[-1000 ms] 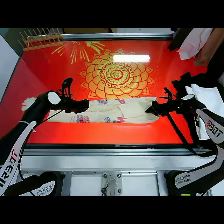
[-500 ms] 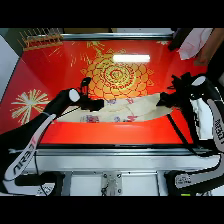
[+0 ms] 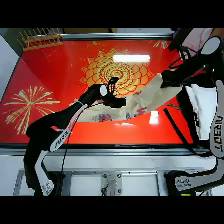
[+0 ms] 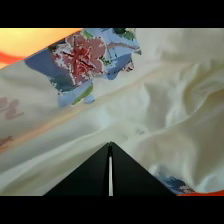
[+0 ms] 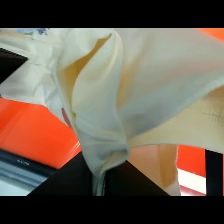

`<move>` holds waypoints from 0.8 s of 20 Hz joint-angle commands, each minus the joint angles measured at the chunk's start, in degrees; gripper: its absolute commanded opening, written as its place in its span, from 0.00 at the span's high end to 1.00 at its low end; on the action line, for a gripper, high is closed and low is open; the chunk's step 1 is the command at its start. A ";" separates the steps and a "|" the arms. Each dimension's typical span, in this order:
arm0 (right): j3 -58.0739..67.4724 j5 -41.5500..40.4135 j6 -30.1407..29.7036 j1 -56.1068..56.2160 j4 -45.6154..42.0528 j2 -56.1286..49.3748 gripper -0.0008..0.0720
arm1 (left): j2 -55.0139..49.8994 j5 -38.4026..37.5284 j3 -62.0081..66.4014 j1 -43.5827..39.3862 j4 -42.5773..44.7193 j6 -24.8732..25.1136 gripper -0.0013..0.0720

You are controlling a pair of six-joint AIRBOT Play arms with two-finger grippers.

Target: Fold the clothes and pants, and hang the long-sleeved shirts on hangers.

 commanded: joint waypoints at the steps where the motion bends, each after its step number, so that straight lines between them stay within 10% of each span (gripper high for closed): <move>1: 6.80 1.86 2.38 5.18 -1.46 0.04 0.97 | -6.21 -4.70 8.37 -1.18 -0.09 0.04 0.97; 16: 7.23 -4.79 3.21 19.12 -1.20 0.02 0.97 | -2.69 -10.71 14.53 9.29 0.61 -2.45 0.97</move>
